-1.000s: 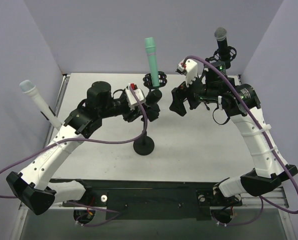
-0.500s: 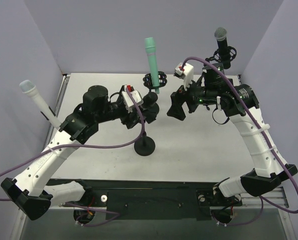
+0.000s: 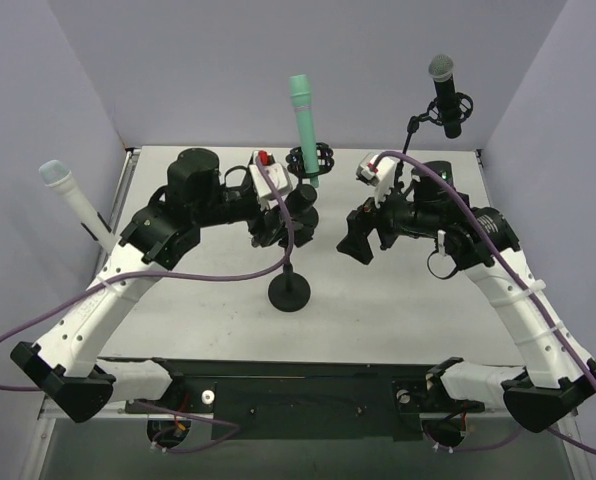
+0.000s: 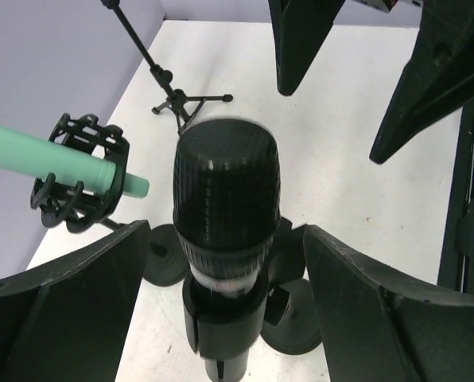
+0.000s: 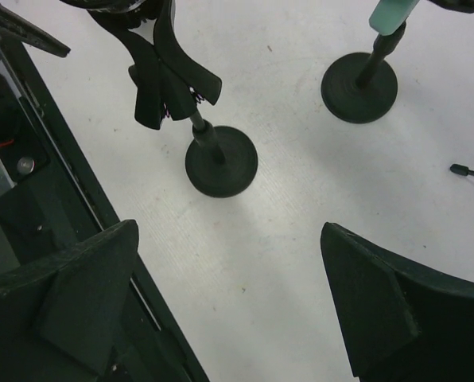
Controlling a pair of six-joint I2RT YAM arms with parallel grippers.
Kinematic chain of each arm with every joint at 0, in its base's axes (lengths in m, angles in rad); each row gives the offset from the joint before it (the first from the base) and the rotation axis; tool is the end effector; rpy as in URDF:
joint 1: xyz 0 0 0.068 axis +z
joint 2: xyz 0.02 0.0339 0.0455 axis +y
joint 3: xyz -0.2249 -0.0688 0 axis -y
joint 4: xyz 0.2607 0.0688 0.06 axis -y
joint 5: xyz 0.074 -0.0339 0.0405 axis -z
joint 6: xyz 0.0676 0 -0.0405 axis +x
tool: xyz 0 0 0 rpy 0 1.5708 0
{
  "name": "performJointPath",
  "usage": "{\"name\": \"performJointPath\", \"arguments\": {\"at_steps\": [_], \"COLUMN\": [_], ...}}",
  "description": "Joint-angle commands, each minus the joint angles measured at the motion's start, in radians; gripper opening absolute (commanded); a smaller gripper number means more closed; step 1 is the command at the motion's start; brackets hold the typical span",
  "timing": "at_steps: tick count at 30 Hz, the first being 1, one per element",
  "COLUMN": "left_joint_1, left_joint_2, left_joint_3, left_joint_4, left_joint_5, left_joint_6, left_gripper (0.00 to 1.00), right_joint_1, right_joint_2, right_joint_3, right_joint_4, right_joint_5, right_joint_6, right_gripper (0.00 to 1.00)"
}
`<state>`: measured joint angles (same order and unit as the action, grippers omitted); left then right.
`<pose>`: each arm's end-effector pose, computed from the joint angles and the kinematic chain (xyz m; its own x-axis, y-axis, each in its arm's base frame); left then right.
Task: Remove the microphone from the stand
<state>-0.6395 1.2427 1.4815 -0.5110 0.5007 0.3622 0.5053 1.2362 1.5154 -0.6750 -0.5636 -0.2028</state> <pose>0.2334 -0.2140 0.4105 0.1152 0.3017 -0.9464 0.9129 0.3433 0.2206 0.2461 0.1774 0.4049 -0.1612 -0.2837 -0.9453 -0.8913 0.4532 0.0159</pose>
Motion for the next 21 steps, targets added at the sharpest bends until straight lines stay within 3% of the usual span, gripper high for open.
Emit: {"name": "performJointPath", "arguments": {"at_steps": [1,12,16,21], "left_joint_1": [0.006,0.006,0.006,0.011], "left_joint_2": [0.07,0.147,0.153,0.133], "left_joint_3": [0.144,0.232,0.23,0.205], "left_joint_4": [-0.062,-0.121,-0.118,-0.089], "left_joint_5": [0.091,0.131,0.127,0.114], "left_joint_6": [0.056,0.089,0.075,-0.015], "left_gripper": [0.89,0.79,0.65,0.37], "right_joint_1": [0.006,0.05,0.059,0.081], "right_joint_2": [-0.104,-0.023,0.009,0.022], "right_joint_3": [-0.128,-0.161,-0.158,-0.194], "right_joint_4": [0.297,0.382,0.413,0.468], "right_joint_5": [0.015,-0.119,-0.168,-0.168], "right_joint_6": [0.104,0.095,0.101,0.072], "right_gripper": [0.93,0.94,0.94,0.94]}}
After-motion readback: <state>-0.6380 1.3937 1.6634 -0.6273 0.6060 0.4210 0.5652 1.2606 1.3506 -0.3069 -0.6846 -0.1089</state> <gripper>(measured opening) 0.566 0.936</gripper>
